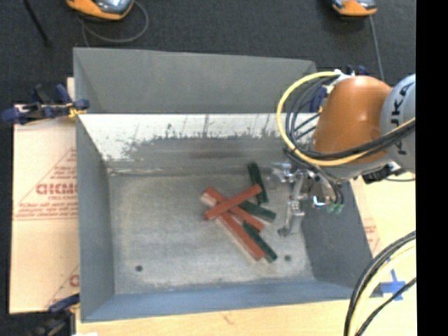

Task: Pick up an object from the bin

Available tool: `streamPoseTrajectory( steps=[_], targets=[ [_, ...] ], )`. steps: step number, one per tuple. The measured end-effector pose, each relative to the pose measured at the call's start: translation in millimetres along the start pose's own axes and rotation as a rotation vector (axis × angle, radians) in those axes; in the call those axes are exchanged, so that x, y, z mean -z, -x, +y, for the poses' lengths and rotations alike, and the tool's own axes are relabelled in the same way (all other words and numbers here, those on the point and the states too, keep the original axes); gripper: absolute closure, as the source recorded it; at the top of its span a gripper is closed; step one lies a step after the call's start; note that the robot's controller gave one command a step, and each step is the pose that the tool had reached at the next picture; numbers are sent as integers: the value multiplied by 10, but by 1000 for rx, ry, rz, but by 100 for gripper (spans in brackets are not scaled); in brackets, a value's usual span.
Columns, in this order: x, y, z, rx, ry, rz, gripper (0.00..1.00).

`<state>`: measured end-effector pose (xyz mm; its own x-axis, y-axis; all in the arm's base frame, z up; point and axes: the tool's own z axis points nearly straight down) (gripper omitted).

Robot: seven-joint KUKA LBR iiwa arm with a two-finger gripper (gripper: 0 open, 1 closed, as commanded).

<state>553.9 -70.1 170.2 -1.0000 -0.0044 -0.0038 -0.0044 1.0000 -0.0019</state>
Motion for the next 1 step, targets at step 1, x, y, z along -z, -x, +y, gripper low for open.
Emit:
streamPoseTrajectory(
  steps=[1],
  targets=[
    [-992, 306, 244, -134, 2, -5, 0]
  ],
)
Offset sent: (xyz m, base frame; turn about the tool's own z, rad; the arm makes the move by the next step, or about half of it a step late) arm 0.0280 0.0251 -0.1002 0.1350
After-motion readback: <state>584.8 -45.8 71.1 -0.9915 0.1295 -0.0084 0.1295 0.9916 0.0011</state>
